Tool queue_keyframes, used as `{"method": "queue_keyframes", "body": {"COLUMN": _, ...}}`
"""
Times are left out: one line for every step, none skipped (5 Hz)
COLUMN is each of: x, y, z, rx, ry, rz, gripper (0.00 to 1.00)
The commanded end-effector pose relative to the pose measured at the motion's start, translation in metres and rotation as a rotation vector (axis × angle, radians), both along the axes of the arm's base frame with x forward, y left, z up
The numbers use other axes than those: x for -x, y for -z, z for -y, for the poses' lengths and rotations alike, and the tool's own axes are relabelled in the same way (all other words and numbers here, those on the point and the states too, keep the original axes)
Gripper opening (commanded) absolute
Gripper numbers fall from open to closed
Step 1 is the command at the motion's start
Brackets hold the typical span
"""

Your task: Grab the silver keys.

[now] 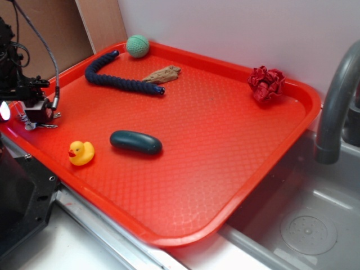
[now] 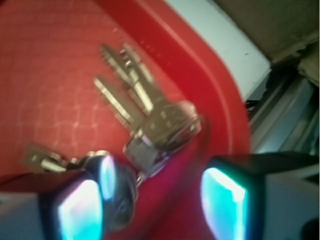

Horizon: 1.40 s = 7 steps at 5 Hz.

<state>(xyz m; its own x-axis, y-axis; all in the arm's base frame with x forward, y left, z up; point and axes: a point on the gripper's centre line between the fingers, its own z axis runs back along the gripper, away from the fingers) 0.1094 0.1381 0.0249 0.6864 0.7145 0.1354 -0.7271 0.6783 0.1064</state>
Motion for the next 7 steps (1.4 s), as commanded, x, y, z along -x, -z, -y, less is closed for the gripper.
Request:
{"method": "queue_keyframes", "body": {"x": 0.007, "y": -0.002, "z": -0.005, "rx": -0.01, "ry": 0.01, "rz": -0.012, "gripper": 0.0}}
{"method": "queue_keyframes", "body": {"x": 0.005, "y": -0.001, "z": -0.004, "rx": -0.004, "ry": 0.022, "rz": -0.019, "gripper": 0.0}}
{"method": "queue_keyframes", "body": {"x": 0.004, "y": -0.001, "z": -0.003, "rx": -0.001, "ry": 0.03, "rz": -0.026, "gripper": 0.0}}
{"method": "queue_keyframes", "body": {"x": 0.004, "y": -0.002, "z": -0.002, "rx": 0.003, "ry": 0.033, "rz": -0.026, "gripper": 0.0}}
{"method": "queue_keyframes", "body": {"x": 0.005, "y": -0.003, "z": -0.002, "rx": 0.009, "ry": 0.028, "rz": -0.034, "gripper": 1.0}}
{"method": "queue_keyframes", "body": {"x": 0.005, "y": -0.007, "z": -0.002, "rx": -0.003, "ry": 0.023, "rz": -0.027, "gripper": 1.0}}
{"method": "queue_keyframes", "body": {"x": 0.002, "y": -0.024, "z": 0.0, "rx": -0.061, "ry": 0.049, "rz": -0.01, "gripper": 1.0}}
